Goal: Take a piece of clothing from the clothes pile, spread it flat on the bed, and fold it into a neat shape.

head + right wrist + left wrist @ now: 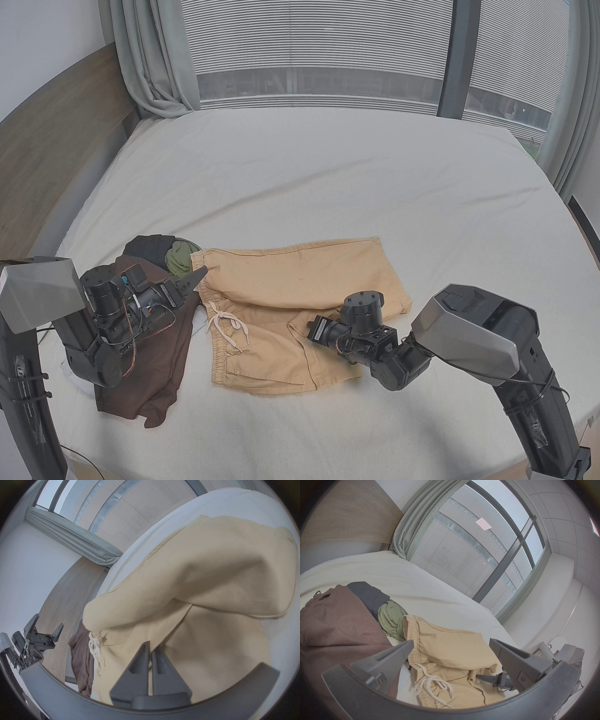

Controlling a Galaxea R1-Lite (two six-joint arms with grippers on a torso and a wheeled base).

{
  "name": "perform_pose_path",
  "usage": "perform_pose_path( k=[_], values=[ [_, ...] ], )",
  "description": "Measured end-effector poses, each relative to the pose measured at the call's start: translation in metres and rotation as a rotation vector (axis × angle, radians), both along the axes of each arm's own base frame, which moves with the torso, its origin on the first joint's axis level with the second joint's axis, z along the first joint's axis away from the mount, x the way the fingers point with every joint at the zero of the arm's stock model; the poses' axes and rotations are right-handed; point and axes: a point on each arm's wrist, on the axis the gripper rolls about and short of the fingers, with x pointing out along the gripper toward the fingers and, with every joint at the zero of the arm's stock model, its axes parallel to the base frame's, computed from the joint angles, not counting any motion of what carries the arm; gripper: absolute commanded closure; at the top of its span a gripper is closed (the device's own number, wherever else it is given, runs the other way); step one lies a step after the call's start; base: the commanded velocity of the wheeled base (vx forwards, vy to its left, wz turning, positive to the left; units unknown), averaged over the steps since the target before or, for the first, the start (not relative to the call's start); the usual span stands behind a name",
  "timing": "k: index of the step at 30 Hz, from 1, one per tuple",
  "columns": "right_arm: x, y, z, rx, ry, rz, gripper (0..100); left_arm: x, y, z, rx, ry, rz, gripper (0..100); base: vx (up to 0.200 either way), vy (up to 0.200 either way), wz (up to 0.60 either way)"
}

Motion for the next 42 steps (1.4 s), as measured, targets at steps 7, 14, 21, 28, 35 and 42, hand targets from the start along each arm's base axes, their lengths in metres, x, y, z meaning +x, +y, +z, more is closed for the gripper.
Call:
perform_pose_path(
  k=[7,14,21,28,35,42],
  values=[
    [-0.009,-0.022,0.012,-0.023,0.033,-0.029,100,0.0,-0.001,0.0,0.0,0.0,-0.001,0,0.0,0.0,0.0],
    [-0.014,-0.065,0.022,-0.053,0.079,-0.102,100,0.0,-0.001,0.0,0.0,0.0,-0.003,0,0.0,0.0,0.0],
    [-0.012,-0.103,0.031,-0.075,0.089,-0.167,100,0.0,-0.001,0.0,0.0,0.0,-0.003,0,0.0,0.0,0.0],
    [-0.011,-0.131,0.033,-0.091,0.103,-0.214,100,0.0,-0.002,0.0,0.0,0.0,-0.005,0,0.0,0.0,0.0],
    [-0.013,-0.161,0.031,-0.12,0.125,-0.25,100,0.0,-0.002,0.0,0.0,0.001,-0.006,0,0.0,0.0,0.0],
    [-0.011,-0.187,0.035,-0.138,0.124,-0.273,100,-0.001,-0.003,0.0,0.0,0.002,-0.008,0,0.0,0.0,0.0]
  ],
)
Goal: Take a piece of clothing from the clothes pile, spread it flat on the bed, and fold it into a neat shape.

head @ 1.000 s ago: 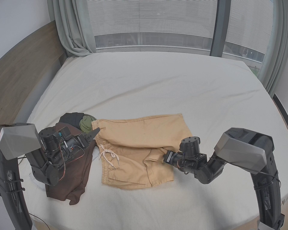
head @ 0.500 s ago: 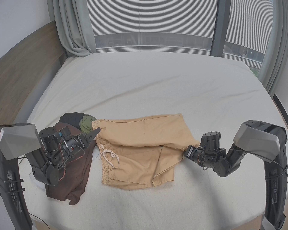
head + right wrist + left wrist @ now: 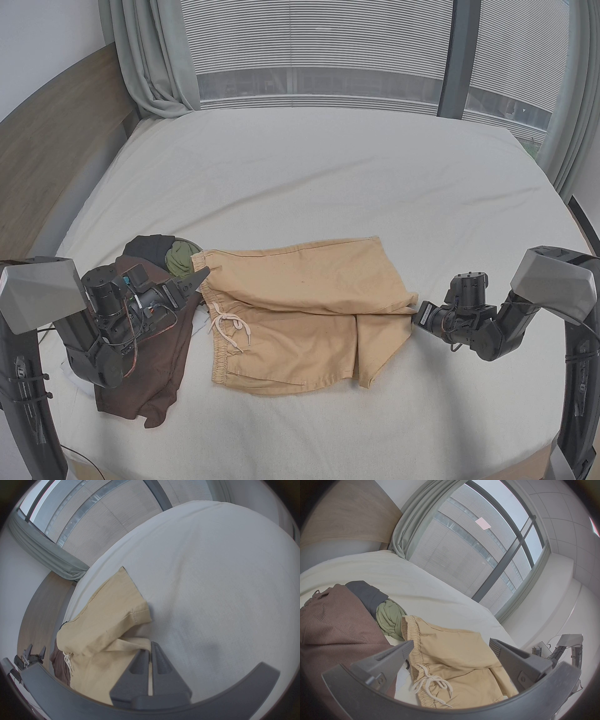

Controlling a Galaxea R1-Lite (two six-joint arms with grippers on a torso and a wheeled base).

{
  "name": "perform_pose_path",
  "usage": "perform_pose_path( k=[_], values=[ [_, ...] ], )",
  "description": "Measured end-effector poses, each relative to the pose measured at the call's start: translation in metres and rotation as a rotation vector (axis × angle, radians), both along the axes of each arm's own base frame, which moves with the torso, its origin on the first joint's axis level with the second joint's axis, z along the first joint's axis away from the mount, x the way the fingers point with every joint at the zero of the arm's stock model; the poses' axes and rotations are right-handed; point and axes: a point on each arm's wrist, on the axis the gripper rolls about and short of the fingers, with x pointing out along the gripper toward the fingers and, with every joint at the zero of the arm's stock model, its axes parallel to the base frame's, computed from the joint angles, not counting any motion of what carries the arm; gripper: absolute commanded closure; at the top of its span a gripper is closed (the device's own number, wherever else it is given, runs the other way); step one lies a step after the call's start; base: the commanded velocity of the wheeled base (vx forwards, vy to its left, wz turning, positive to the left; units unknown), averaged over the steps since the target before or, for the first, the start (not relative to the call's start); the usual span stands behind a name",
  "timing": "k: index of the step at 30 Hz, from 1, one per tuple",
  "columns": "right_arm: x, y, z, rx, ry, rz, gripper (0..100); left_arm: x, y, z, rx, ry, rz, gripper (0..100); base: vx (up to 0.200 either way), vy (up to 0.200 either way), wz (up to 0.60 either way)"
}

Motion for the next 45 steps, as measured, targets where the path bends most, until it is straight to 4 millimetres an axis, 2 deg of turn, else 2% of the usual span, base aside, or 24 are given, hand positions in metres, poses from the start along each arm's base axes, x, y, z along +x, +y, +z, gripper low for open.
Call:
perform_pose_path(
  k=[5,11,17,18,26,31,37,41,45],
  values=[
    [0.004,-0.018,0.002,-0.038,-0.018,-0.008,100,0.0,-0.001,0.0,0.0,0.001,-0.001,0,0.0,0.0,0.0],
    [0.007,-0.03,0.003,-0.072,-0.037,0.005,100,-0.001,-0.001,0.0,0.0,0.002,-0.001,0,0.0,0.0,0.0],
    [0.009,-0.032,0.004,-0.082,-0.057,0.034,100,-0.001,-0.001,-0.001,0.001,0.003,-0.001,0,0.0,0.0,0.0],
    [0.01,-0.032,0.004,-0.083,-0.058,0.039,0,-0.001,-0.001,-0.001,0.001,0.004,-0.001,0,0.0,0.0,0.0],
    [0.014,-0.038,0.012,-0.098,-0.127,0.035,0,0.0,-0.001,-0.003,0.003,0.007,0.0,0,0.0,0.0,0.0],
    [0.009,-0.045,0.016,-0.109,-0.139,0.014,0,0.0,-0.001,-0.003,0.003,0.009,0.0,0,0.0,0.0,0.0],
    [-0.01,-0.047,0.017,-0.1,-0.146,0.012,0,-0.001,-0.002,-0.005,0.004,0.017,-0.004,0,0.0,0.0,0.0],
    [-0.025,-0.039,0.018,-0.081,-0.176,0.029,0,-0.004,-0.004,-0.007,0.003,0.03,-0.016,0,0.0,0.0,0.0],
    [-0.041,-0.024,0.02,-0.033,-0.212,0.056,0,-0.011,-0.005,-0.013,0.002,0.068,-0.051,0,0.0,0.0,0.0]
  ],
)
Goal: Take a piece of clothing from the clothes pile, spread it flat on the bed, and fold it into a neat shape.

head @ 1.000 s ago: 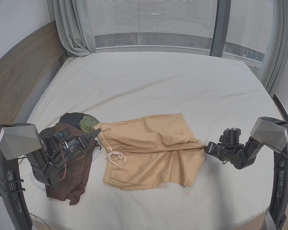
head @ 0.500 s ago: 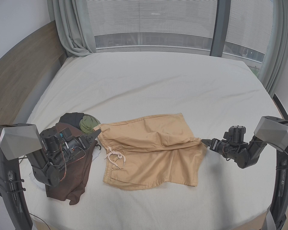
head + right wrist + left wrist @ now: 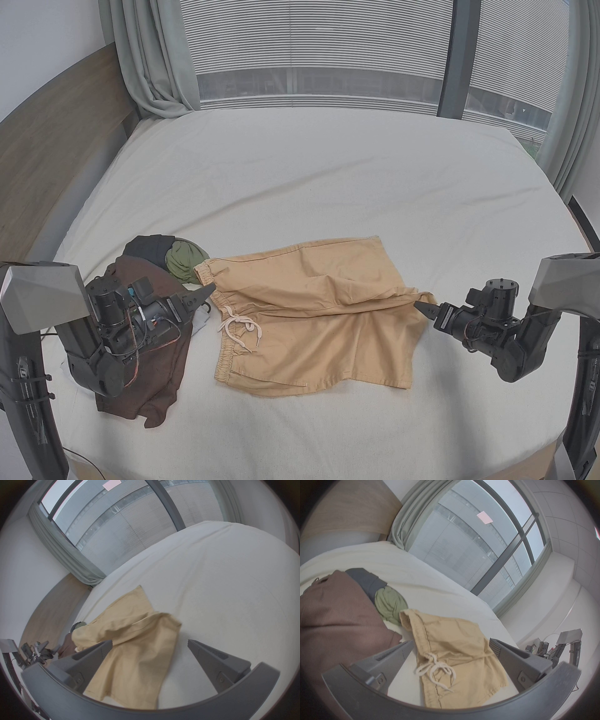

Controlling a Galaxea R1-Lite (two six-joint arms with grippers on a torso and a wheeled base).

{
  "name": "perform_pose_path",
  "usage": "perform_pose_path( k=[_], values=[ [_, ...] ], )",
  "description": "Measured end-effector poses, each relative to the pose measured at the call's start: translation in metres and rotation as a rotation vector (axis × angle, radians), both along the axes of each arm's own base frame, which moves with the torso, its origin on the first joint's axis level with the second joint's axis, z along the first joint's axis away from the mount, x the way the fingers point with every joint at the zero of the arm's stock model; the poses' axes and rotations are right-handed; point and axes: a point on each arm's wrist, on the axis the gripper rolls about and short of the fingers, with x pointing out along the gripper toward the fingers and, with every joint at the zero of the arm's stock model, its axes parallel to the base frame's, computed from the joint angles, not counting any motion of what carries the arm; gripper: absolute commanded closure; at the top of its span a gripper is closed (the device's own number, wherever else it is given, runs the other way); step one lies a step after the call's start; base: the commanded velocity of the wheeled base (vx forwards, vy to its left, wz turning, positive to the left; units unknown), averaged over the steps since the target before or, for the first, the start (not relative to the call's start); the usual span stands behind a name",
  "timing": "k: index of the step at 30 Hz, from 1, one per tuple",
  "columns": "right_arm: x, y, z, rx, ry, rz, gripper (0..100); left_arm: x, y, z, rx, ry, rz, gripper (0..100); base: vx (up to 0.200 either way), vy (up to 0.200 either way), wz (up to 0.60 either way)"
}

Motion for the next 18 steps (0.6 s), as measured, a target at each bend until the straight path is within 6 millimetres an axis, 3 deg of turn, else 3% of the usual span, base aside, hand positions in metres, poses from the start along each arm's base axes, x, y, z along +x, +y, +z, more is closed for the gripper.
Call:
perform_pose_path(
  k=[6,18],
  values=[
    [-0.019,0.013,0.003,0.059,-0.043,0.112,0,-0.014,0.0,-0.012,0.0,0.073,-0.038,0,0.0,0.0,0.0],
    [-0.037,0.01,0.005,0.069,-0.023,0.139,0,-0.031,-0.005,-0.038,0.005,0.206,-0.065,0,0.0,0.0,0.0]
  ],
)
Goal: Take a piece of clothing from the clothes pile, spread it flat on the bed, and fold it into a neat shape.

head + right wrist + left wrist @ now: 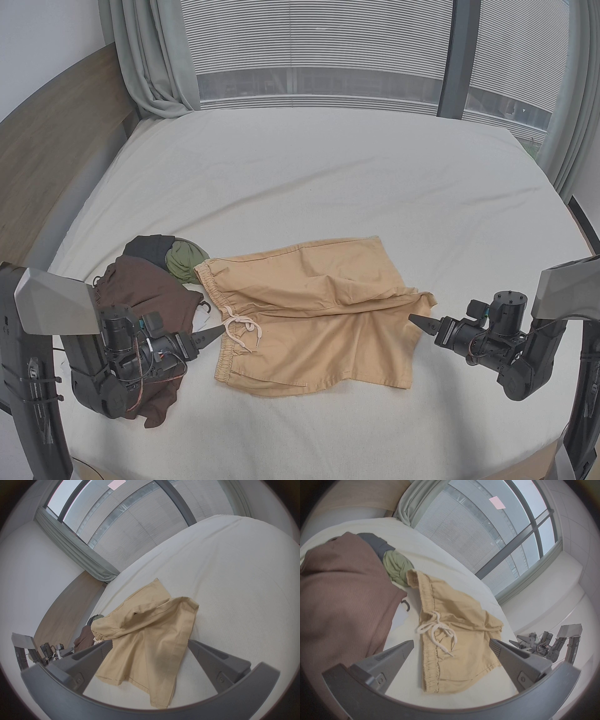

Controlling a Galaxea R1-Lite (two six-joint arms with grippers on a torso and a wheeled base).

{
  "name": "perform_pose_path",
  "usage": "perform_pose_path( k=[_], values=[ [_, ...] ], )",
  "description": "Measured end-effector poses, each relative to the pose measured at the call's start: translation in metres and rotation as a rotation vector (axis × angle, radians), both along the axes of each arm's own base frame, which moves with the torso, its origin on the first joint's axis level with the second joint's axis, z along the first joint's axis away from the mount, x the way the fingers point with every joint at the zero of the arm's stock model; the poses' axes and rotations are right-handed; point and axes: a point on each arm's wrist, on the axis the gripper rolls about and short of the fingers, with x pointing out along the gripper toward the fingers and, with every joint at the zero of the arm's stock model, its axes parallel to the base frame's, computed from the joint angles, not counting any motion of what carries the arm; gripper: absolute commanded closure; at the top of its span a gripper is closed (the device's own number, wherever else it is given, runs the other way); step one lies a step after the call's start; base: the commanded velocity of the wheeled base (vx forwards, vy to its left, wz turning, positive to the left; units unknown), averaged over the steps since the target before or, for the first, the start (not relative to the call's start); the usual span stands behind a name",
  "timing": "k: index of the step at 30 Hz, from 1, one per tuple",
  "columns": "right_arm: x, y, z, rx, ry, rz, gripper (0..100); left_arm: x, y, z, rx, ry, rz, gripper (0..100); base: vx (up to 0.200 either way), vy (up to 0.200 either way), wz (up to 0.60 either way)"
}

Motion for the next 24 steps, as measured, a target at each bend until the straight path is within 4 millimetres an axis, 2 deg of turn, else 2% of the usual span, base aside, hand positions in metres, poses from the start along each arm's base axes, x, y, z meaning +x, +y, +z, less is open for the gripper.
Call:
perform_pose_path(
  k=[24],
  values=[
    [0.002,0.001,0.004,0.007,-0.042,0.002,0,-0.001,-0.016,-0.052,0.026,0.142,-0.033,0,0.0,0.0,0.0]
  ],
)
